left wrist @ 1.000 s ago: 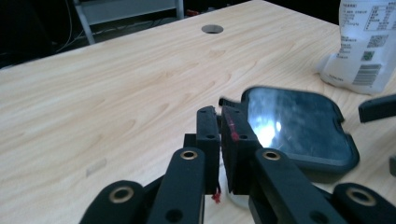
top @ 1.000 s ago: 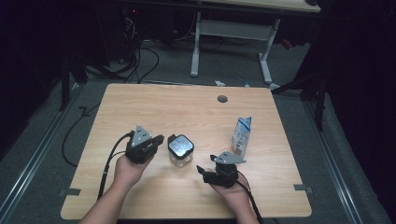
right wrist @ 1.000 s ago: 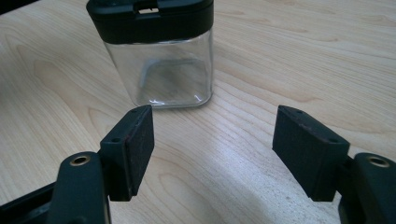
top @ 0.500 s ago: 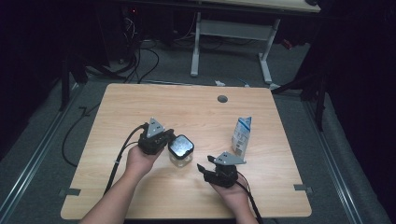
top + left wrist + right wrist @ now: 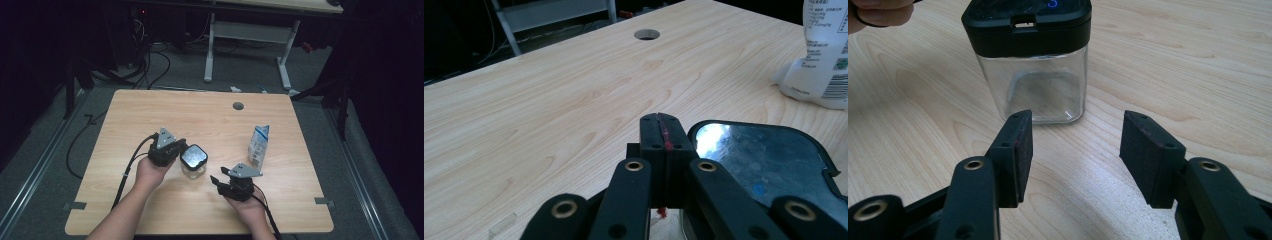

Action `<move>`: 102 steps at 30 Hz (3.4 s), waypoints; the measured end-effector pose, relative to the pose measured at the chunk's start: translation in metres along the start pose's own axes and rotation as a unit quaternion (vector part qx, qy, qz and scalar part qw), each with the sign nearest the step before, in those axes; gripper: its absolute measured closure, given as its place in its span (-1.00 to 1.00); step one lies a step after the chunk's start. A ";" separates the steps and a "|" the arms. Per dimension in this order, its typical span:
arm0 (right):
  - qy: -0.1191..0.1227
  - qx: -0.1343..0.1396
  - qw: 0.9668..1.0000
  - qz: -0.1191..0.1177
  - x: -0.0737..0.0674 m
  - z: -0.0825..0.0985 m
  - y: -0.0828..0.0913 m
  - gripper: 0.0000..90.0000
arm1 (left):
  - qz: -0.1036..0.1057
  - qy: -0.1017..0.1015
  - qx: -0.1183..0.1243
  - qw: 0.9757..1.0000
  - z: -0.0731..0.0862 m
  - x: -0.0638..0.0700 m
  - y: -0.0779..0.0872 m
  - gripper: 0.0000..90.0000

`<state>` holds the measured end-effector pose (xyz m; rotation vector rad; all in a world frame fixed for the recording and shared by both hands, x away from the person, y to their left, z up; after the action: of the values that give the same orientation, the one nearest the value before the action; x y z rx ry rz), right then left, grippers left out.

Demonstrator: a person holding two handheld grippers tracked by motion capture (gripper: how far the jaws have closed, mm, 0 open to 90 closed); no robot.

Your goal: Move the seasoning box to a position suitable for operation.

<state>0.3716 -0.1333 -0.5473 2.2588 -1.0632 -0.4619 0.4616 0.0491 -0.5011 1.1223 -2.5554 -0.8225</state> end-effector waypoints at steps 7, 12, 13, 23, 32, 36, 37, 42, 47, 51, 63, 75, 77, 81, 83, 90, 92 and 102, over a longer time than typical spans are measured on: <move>0.001 0.000 1.000 0.000 -0.001 0.000 -0.001 0.05 | 0.003 0.007 0.008 1.000 0.001 0.000 0.000 1.00; 0.004 -0.001 1.000 -0.001 -0.002 0.000 -0.001 0.12 | 0.006 0.012 0.010 1.000 0.002 -0.001 0.000 1.00; 0.004 -0.001 1.000 -0.001 -0.002 0.000 -0.001 0.12 | 0.006 0.012 0.011 1.000 0.002 -0.001 0.000 1.00; 0.012 0.009 1.000 0.002 -0.007 -0.001 -0.003 0.41 | 0.013 0.023 0.017 1.000 0.004 -0.003 0.000 1.00; 0.017 0.027 0.999 0.010 -0.010 -0.008 0.001 0.74 | 0.013 0.023 0.016 1.000 0.005 -0.004 -0.001 1.00; 0.027 0.037 0.999 0.016 -0.014 -0.018 0.003 1.00 | 0.014 0.023 0.017 1.000 0.005 -0.004 -0.001 1.00; 0.027 0.037 0.999 0.015 -0.015 -0.020 0.003 1.00 | 0.014 0.023 0.017 1.000 0.005 -0.004 -0.001 1.00; 0.028 0.043 0.999 0.011 -0.020 -0.028 0.000 1.00 | 0.016 0.024 0.018 0.999 0.005 -0.005 -0.002 1.00; 0.019 0.046 0.999 0.017 -0.022 -0.042 -0.004 1.00 | 0.019 0.027 0.021 0.999 0.005 -0.005 -0.002 1.00; 0.024 0.043 0.999 0.019 -0.022 -0.047 -0.007 1.00 | 0.019 0.027 0.021 0.999 0.005 -0.005 -0.001 1.00; 0.032 0.041 0.998 0.022 -0.022 -0.059 -0.015 1.00 | 0.019 0.027 0.021 0.999 0.005 -0.005 -0.001 1.00; 0.037 0.049 0.998 0.020 -0.027 -0.065 -0.012 1.00 | 0.020 0.042 0.023 0.999 0.048 -0.002 0.034 1.00; 0.038 0.053 0.998 0.019 -0.027 -0.066 -0.011 1.00 | 0.024 0.039 0.019 0.999 0.053 0.003 0.035 1.00; 0.038 0.057 0.997 0.020 -0.028 -0.069 -0.011 1.00 | 0.051 0.033 0.025 0.998 0.055 0.026 0.039 1.00; 0.039 0.058 0.997 0.019 -0.029 -0.070 -0.010 1.00 | 0.058 0.028 0.030 0.997 0.050 0.035 0.039 1.00; 0.039 0.060 0.997 0.019 -0.030 -0.073 -0.008 1.00 | 0.068 0.021 0.038 0.997 0.038 0.053 0.033 1.00; 0.038 0.061 0.997 0.017 -0.030 -0.074 -0.008 1.00 | 0.070 0.022 0.042 0.996 0.033 0.057 0.029 1.00; 0.037 0.044 0.998 0.019 -0.028 -0.062 -0.017 1.00 | 0.067 0.026 0.052 0.996 0.023 0.057 0.029 1.00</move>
<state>0.3968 -0.0799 -0.5086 2.3098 -1.1061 -0.3198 0.3956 0.0319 -0.5042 0.9738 -2.6236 -0.6268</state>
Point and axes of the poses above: each handheld gripper's, and its own axes: y roughly backward along the jaws, z roughly out of its underside, x roughly to its right, the point moved 7 cm from there along -y, roughly forward along the jaws, and after that the axes turned 8 degrees about -x, right-handed, at the moved point
